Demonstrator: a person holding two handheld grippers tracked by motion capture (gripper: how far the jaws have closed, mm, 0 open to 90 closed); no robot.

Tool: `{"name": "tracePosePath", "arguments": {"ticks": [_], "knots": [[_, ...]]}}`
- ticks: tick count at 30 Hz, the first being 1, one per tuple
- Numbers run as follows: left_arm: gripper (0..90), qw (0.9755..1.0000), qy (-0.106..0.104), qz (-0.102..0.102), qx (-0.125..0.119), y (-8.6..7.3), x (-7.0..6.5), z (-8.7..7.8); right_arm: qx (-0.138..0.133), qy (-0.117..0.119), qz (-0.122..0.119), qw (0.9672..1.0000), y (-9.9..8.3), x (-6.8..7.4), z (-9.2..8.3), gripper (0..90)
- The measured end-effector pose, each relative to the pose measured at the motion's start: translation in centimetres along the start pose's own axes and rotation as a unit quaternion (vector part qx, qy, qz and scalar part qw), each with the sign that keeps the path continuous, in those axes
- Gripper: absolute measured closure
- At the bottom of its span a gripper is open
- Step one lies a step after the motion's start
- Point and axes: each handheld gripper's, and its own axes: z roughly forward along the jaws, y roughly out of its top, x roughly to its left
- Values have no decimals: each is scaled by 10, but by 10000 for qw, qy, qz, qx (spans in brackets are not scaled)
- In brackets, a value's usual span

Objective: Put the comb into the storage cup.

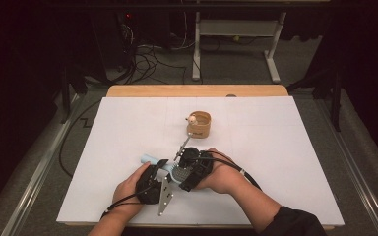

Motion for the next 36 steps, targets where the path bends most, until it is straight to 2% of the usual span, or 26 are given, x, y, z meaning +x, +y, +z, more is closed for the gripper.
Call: {"name": "tracePosePath", "arguments": {"ticks": [3,7,15,24,31,36], "knots": [[514,9999,17,117,-22,1,-1,-1,14,14,17,10000,0,0,0,208],[552,9998,73,161,-40,1,-1,-2,11,2,44,10000,0,0,0,208],[573,9992,159,353,-36,3,-4,-2,-6,25,43,10000,0,0,1,208],[640,9988,227,417,-95,3,-6,-2,-12,25,70,10000,1,-1,0,208],[665,9981,264,548,-51,4,-8,-2,-5,21,75,10000,1,-1,0,207],[689,9970,310,713,21,4,-11,-1,-19,16,80,10000,1,-1,0,207]]}}
